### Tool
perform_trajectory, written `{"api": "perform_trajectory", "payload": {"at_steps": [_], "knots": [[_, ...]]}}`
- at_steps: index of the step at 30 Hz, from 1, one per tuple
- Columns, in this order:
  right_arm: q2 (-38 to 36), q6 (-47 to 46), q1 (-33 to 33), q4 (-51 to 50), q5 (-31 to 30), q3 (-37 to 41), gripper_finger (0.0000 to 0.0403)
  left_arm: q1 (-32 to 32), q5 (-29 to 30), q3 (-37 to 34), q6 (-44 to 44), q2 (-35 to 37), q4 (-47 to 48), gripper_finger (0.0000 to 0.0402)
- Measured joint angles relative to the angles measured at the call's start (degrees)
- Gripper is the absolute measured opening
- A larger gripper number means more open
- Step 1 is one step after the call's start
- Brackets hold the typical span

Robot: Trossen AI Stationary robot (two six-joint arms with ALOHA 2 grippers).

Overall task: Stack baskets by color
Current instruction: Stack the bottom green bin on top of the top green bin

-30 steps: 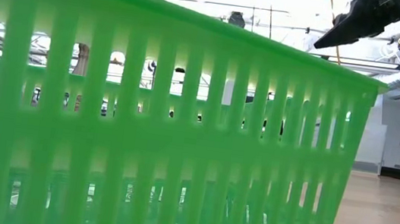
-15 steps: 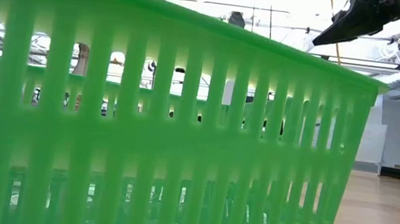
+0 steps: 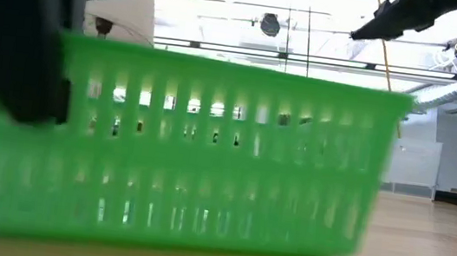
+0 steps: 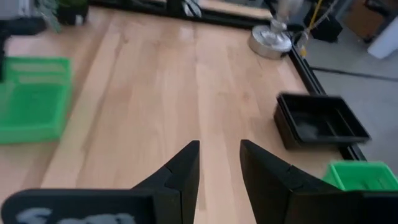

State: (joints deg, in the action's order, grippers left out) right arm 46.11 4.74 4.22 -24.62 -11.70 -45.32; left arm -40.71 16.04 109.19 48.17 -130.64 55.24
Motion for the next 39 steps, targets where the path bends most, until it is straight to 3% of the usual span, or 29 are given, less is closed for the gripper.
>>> {"api": "perform_trajectory", "payload": {"at_steps": [4, 13, 19, 26, 39], "knots": [[2.69, -1.27, 1.98, 4.45, -0.05, 0.00, 0.0112, 2.47, 0.81, 0.00, -3.45, 3.33, 6.08, 0.0014], [13.21, -2.72, 4.60, 15.34, -0.04, 0.00, 0.0112, 12.04, 10.61, 0.00, -21.19, 10.24, 15.89, 0.0013], [19.43, -3.45, 4.94, 22.04, -0.14, 0.00, 0.0112, 20.42, 11.67, 0.00, -33.82, 11.29, 15.06, 0.0007], [25.18, -3.13, 4.90, 22.71, -0.14, 0.00, 0.0112, 27.97, 11.72, 0.00, -38.28, 11.25, 14.26, 0.0015], [31.55, 1.57, 2.11, 23.17, -4.17, 0.02, 0.0112, 30.36, 10.58, -0.02, -45.37, 11.12, 8.94, 0.0008]]}}
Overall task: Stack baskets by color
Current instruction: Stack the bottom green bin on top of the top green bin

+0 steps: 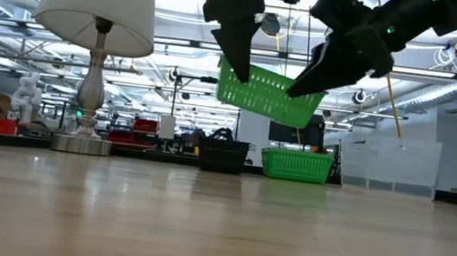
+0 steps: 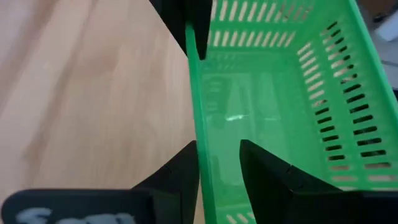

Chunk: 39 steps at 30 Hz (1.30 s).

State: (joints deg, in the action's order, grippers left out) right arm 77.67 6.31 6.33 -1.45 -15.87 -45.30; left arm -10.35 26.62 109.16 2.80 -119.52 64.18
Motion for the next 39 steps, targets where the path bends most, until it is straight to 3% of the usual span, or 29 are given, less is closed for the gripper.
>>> {"api": "perform_trajectory", "payload": {"at_steps": [5, 11, 16, 19, 25, 28, 34, 39], "knots": [[0.90, 2.53, -0.60, 0.36, -0.45, 0.00, 0.0095, 0.02, -0.96, 0.00, -1.70, 0.00, -1.31, 0.0019], [0.61, 5.63, -1.36, -0.19, -0.21, 0.00, 0.0018, 0.21, -0.87, 0.00, -0.59, -0.02, -1.36, 0.0035], [0.55, 6.83, -1.67, -0.48, -0.47, 0.00, 0.0012, 0.15, 5.01, 0.00, 0.64, -0.01, -1.19, 0.0048], [0.55, 7.92, -2.50, -0.35, -0.40, 0.00, 0.0007, 0.17, 6.60, 0.01, 0.57, 0.15, -1.09, 0.0086], [0.55, 10.07, -4.94, -0.08, 0.89, 0.00, 0.0005, 0.17, 8.82, 0.02, 0.71, 0.20, -0.34, 0.0200], [0.55, 10.90, -6.41, -0.11, 2.81, 0.00, 0.0003, 0.05, 11.86, 0.00, 0.30, 0.30, 0.84, 0.0234], [0.55, 13.93, -9.45, -0.74, 3.14, 0.00, 0.0002, -0.26, 14.04, -0.39, 2.58, 4.58, 4.81, 0.0227], [0.35, 17.57, -12.73, -1.41, 4.16, 0.00, 0.0001, -0.14, 15.60, -8.49, 5.21, 11.58, 5.38, 0.0190]]}}
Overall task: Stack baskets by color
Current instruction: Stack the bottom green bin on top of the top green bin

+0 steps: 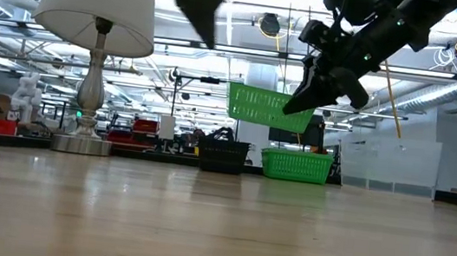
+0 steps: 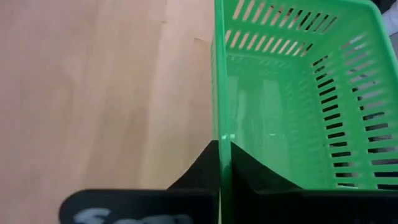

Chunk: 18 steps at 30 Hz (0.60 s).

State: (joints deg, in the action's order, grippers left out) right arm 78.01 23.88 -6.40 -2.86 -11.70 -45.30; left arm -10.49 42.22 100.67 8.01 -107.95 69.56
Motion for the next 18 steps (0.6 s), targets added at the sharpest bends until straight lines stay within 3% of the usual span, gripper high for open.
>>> {"api": "perform_trajectory", "payload": {"at_steps": [8, 11, 18], "knots": [[-3.24, 9.37, -7.36, -2.60, 0.02, 0.02, 0.0001, 2.07, 0.11, -21.73, 0.98, 17.17, -12.08, 0.0150], [-4.68, 12.33, -11.13, -2.12, 0.23, 0.02, 0.0001, 3.11, -2.87, -28.48, -0.57, 22.48, -18.33, 0.0144], [-6.99, 18.29, -21.56, -1.21, 8.08, 0.02, 0.0001, 4.71, -11.62, -38.01, -6.36, 28.83, -30.19, 0.0141]]}}
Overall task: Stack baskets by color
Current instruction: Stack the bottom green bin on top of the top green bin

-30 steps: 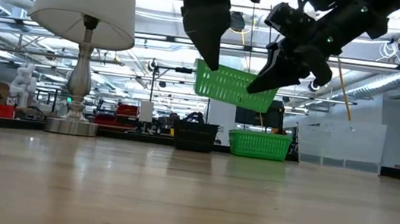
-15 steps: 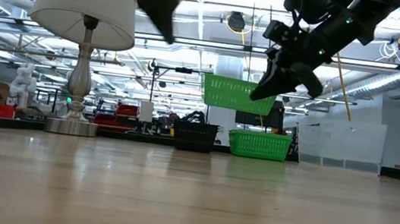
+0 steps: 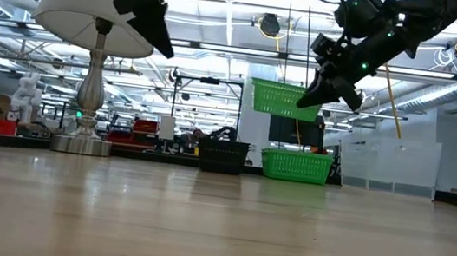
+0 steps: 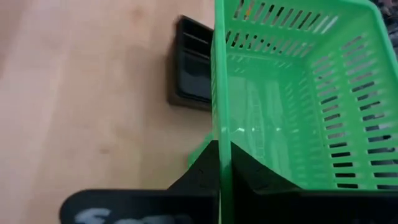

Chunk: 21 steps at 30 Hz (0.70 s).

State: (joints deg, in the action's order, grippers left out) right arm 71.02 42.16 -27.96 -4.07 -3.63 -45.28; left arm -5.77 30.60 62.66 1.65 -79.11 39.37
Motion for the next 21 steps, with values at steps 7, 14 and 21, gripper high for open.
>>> {"api": "perform_trajectory", "payload": {"at_steps": [7, 14, 21], "knots": [[-0.15, 3.67, -9.48, 0.87, 9.02, -0.02, 0.0000, 0.84, -5.35, -2.50, -6.15, -0.08, -7.03, 0.0141], [-0.10, 3.88, -14.84, 0.84, 16.52, -0.03, 0.0000, 1.01, -6.75, -2.57, -7.58, -0.28, -9.78, 0.0141], [4.02, 5.29, -17.18, 1.28, 18.96, -0.09, 0.0000, 1.00, -7.07, -2.57, -7.54, -0.28, -10.24, 0.0141]]}}
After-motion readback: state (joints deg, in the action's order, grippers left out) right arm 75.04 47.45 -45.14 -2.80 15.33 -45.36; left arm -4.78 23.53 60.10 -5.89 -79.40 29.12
